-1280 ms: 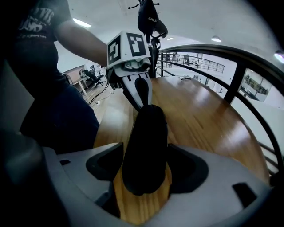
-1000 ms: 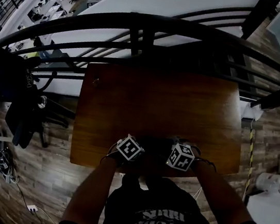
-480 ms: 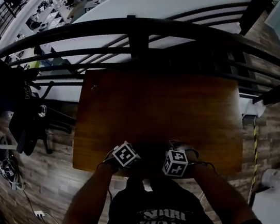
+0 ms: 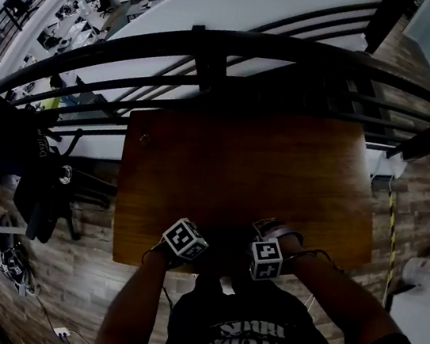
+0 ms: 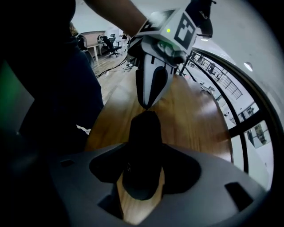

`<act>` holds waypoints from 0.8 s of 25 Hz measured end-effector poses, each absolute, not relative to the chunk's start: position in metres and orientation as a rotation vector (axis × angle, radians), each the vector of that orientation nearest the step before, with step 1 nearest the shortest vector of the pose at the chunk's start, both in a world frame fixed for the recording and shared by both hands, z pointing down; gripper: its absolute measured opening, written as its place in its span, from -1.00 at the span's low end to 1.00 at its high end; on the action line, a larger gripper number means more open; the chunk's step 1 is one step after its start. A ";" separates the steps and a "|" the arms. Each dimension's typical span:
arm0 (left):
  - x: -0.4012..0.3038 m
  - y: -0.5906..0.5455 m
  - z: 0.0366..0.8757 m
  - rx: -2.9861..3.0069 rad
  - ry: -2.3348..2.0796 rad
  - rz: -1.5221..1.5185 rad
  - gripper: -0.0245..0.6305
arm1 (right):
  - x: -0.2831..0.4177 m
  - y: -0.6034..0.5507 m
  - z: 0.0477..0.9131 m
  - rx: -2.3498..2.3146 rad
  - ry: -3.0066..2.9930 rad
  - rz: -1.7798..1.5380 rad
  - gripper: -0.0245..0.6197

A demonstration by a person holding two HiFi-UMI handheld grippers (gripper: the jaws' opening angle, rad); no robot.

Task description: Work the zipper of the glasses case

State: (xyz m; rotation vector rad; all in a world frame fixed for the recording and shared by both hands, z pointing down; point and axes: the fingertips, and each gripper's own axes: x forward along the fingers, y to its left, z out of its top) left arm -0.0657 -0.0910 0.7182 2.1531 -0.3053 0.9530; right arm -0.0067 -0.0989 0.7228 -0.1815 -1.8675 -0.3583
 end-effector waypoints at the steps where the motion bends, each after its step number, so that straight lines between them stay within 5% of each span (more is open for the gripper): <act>1: -0.066 -0.089 0.720 2.152 -0.299 0.959 -0.91 | -0.007 -0.097 0.723 -0.194 -1.853 -0.377 -0.22; 14: -0.054 -0.093 0.703 2.192 -0.259 0.925 -0.91 | -0.004 -0.093 0.724 -0.233 -1.798 -0.466 -0.19; 20: -0.027 -0.148 0.629 2.280 -0.351 0.549 -0.92 | -0.010 -0.089 0.731 -0.257 -1.748 -0.585 -0.19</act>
